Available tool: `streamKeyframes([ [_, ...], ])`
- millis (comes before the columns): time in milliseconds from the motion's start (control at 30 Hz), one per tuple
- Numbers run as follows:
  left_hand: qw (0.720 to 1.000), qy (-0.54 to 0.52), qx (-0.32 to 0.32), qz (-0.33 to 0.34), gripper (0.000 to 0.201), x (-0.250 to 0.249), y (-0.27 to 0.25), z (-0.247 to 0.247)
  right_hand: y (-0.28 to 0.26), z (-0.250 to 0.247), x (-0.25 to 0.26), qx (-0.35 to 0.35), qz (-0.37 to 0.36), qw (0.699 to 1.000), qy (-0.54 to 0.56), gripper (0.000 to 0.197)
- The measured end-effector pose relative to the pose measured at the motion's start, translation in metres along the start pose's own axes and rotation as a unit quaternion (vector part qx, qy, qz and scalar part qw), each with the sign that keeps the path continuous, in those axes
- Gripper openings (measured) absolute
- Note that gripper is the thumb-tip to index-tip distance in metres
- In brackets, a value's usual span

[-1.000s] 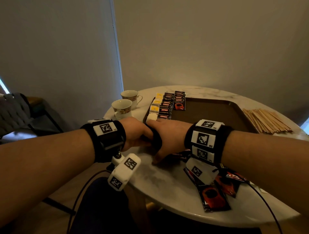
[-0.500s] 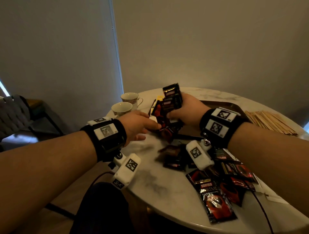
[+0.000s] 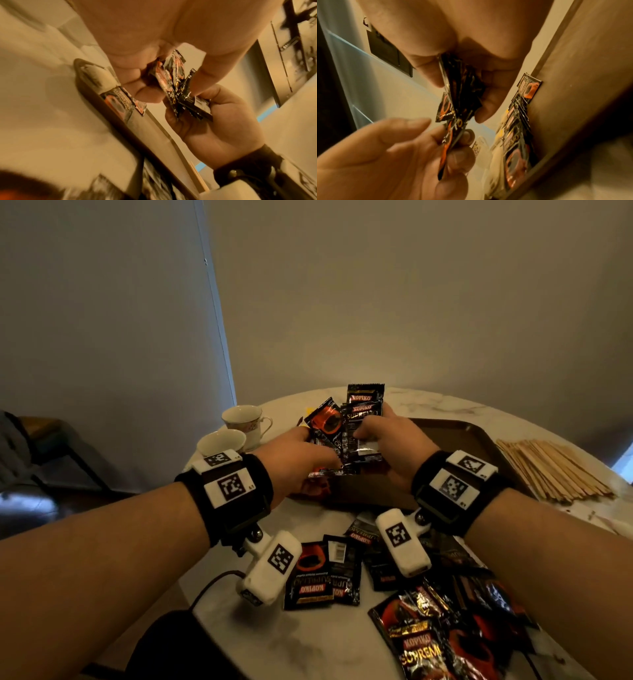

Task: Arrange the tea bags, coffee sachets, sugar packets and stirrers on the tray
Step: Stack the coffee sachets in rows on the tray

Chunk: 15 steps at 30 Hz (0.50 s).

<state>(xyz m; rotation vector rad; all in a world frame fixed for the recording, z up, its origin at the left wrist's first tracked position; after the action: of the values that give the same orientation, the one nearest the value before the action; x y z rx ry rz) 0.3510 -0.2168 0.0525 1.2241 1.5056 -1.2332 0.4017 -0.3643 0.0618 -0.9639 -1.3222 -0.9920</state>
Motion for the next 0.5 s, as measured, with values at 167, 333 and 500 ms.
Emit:
streamKeyframes([
  [167,0.999,-0.012,-0.036,-0.002,0.008,-0.01,0.022,0.008,0.017,-0.006,0.004,0.027,-0.03,0.999,-0.002,0.061],
  [333,0.999,-0.006,-0.048,0.014,0.013,-0.024,0.047,0.013,0.036,-0.028,0.009,0.021,-0.084,0.996,0.035,0.105],
  [500,0.998,-0.027,-0.051,0.009,0.009,-0.032,0.067,0.022,0.054,-0.037,0.0,0.038,-0.041,0.996,0.071,0.067],
])
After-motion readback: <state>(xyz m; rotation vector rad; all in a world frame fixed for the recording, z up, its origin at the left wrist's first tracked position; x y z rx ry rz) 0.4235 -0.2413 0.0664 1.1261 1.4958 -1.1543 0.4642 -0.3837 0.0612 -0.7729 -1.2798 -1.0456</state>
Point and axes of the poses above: each hand's wrist, its own y-axis towards the middle knuckle, its own z-axis out of the palm, x = y × z, the point moved 6 cm from there along y, towards the middle knuckle, and after that the axes turned 2 degrees about -y, right-handed, at the moved point
